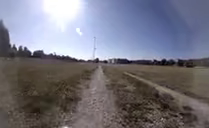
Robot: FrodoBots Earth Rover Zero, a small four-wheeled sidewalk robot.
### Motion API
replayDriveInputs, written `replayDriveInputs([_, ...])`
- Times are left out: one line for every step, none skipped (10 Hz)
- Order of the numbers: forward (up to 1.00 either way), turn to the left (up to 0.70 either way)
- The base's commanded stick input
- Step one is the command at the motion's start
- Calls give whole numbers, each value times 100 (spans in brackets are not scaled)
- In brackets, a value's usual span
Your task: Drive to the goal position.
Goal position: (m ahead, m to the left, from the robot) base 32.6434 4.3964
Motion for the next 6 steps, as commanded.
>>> replayDriveInputs([50,0])
replayDriveInputs([50,0])
replayDriveInputs([50,0])
replayDriveInputs([50,0])
replayDriveInputs([50,0])
replayDriveInputs([50,0])
